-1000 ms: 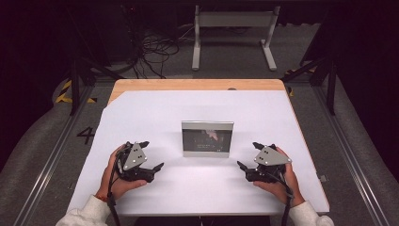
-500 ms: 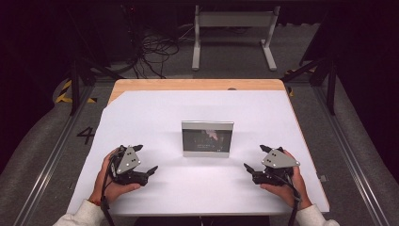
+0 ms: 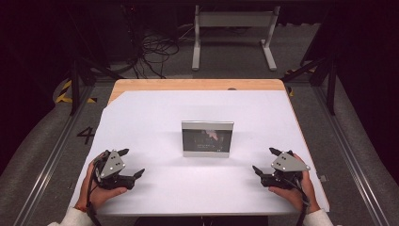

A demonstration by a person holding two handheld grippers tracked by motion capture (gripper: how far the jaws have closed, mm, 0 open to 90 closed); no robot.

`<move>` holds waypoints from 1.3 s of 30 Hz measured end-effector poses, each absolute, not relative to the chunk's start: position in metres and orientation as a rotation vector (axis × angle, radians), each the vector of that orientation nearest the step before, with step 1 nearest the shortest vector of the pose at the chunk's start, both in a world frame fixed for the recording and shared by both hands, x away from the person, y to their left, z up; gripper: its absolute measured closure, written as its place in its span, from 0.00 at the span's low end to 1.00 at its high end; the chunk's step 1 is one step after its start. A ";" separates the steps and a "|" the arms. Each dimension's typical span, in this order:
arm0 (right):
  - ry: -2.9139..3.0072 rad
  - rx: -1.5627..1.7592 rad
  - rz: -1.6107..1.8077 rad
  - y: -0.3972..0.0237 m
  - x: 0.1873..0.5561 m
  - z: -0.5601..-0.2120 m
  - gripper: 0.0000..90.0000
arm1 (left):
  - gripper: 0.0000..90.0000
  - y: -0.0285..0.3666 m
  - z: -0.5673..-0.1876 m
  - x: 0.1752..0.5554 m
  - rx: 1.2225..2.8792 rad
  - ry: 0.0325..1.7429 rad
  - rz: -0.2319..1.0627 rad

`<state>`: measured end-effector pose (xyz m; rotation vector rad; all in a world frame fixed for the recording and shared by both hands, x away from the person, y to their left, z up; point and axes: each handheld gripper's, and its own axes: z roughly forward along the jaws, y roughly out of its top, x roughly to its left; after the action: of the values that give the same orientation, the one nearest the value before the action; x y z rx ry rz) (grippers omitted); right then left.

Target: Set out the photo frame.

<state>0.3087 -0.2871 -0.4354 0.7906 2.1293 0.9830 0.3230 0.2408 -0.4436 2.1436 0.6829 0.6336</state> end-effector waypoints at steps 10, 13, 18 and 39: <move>2.092 0.862 1.005 -0.310 0.301 -0.446 0.17 | 0.14 0.260 -0.449 0.320 2.126 0.716 0.622; 2.075 0.893 1.017 -0.315 0.298 -0.449 0.17 | 0.14 0.268 -0.450 0.318 2.095 0.758 0.614; 2.062 0.927 1.019 -0.322 0.293 -0.453 0.16 | 0.14 0.276 -0.453 0.315 2.064 0.806 0.599; 1.997 0.975 1.044 -0.328 0.293 -0.451 0.12 | 0.09 0.278 -0.456 0.310 2.054 0.831 0.603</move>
<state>0.2930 -0.3275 -0.4515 0.9753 1.9966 1.0438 0.3099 0.2782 -0.4556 2.0543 0.8311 0.6030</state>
